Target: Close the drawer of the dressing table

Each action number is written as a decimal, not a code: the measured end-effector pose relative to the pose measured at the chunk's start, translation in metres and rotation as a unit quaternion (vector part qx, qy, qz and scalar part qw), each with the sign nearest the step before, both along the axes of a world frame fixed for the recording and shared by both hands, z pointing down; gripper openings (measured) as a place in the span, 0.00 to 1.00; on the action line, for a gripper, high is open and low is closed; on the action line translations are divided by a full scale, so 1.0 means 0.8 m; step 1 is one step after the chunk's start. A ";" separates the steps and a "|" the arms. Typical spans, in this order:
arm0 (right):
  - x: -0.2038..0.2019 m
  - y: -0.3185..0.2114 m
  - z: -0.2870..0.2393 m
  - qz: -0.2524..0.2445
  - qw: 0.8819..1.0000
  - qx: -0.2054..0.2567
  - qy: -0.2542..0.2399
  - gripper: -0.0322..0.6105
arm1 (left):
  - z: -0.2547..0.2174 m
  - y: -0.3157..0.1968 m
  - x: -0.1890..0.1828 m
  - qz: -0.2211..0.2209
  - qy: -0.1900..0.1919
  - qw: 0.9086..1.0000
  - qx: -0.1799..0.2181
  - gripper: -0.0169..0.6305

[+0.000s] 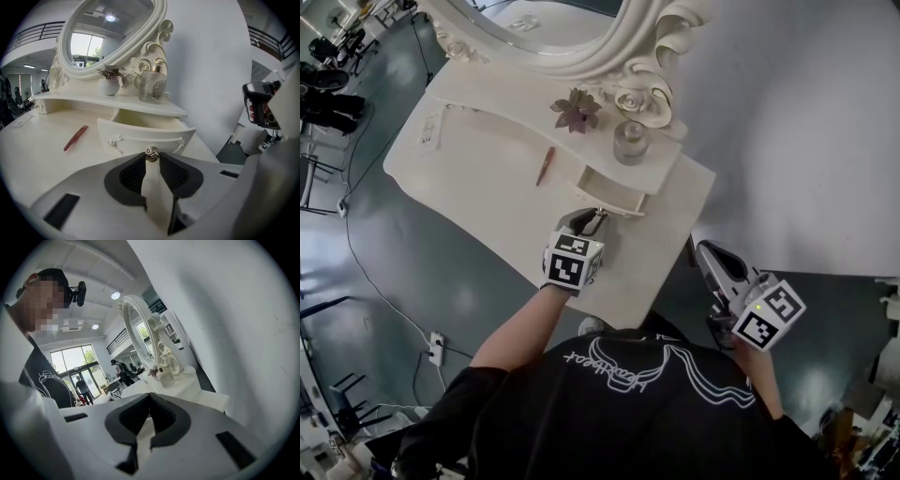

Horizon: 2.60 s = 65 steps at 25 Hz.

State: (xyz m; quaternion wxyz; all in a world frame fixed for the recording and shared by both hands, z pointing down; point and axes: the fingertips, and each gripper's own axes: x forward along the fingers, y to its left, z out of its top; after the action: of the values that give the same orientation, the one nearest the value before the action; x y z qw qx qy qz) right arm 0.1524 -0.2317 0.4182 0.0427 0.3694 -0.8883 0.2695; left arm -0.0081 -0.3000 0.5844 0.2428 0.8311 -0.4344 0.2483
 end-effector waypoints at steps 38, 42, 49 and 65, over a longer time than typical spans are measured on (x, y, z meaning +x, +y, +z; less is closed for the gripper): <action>0.020 -0.006 0.020 0.012 1.000 -0.024 -0.004 0.06 | -0.002 -0.056 0.018 -0.006 0.010 1.000 0.004 0.17; 0.022 -0.010 0.021 0.015 1.000 -0.024 -0.003 0.06 | -0.003 -0.065 0.020 -0.007 0.010 1.000 0.008 0.17; 0.028 -0.010 0.026 0.020 0.999 -0.029 -0.001 0.06 | -0.003 -0.077 0.024 -0.008 0.010 1.000 0.011 0.17; 0.033 -0.004 0.024 0.022 0.999 -0.026 -0.002 0.06 | -0.002 -0.084 0.031 -0.002 0.000 1.000 0.016 0.17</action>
State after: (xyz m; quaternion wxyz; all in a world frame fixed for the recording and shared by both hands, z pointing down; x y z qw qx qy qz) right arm 0.1785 -0.2352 0.4374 0.0447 0.3876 -0.8725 0.2940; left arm 0.0169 -0.3672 0.5826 0.2303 0.8338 -0.4402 0.2407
